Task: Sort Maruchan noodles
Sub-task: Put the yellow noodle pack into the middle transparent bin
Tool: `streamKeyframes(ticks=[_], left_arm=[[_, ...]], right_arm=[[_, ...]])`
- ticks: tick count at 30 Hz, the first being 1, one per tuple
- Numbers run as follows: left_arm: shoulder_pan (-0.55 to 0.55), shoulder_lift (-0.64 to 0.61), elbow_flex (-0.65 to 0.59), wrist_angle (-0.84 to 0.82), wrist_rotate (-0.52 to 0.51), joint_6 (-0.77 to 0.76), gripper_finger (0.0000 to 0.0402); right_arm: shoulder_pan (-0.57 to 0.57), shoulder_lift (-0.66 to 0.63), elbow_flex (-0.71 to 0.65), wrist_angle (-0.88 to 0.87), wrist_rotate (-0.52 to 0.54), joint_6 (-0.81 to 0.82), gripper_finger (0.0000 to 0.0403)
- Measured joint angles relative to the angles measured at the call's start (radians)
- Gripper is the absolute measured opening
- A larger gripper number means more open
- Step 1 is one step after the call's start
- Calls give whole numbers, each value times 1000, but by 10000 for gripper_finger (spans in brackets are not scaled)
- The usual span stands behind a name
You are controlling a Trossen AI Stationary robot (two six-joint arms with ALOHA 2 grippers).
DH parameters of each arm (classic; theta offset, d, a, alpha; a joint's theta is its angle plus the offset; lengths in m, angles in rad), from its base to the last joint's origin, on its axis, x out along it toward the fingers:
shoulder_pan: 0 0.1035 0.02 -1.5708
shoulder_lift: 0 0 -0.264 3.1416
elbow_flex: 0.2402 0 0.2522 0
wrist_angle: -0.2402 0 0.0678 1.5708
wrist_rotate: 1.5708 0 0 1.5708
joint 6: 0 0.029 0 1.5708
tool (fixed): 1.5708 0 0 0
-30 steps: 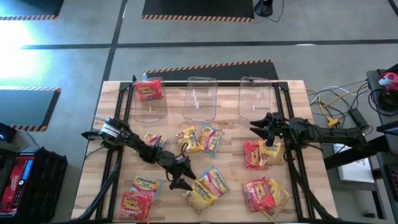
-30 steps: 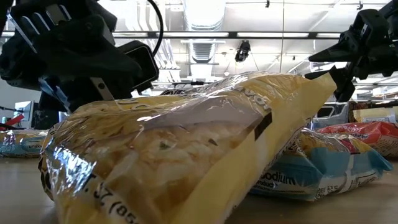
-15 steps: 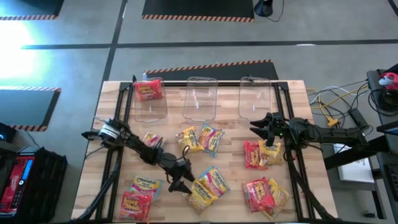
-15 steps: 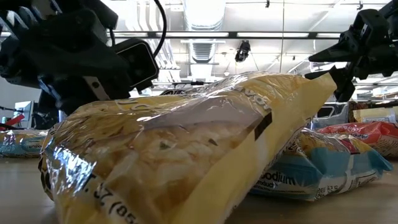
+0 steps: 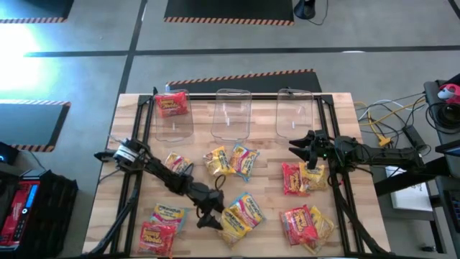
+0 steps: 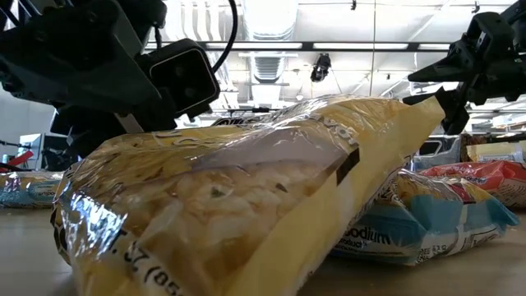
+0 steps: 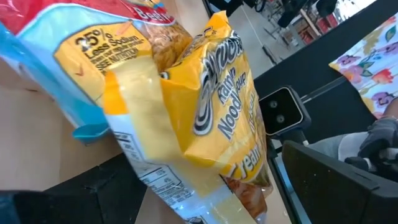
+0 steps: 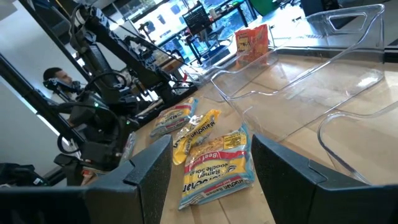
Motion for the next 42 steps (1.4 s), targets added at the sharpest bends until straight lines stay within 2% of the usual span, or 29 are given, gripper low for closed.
streamKeyframes(ticks=[7,12,20,42], left_arm=[[-3,20,50,-33,0,26,336],[-3,74,95,11,48,-2,335],[-2,83,96,37,49,-21,305],[-2,84,95,47,96,-31,124]], right_arm=[[0,0,0,0,0,0,208],[0,0,0,0,0,0,208],[0,0,0,0,0,0,208],[0,0,0,0,0,0,208]])
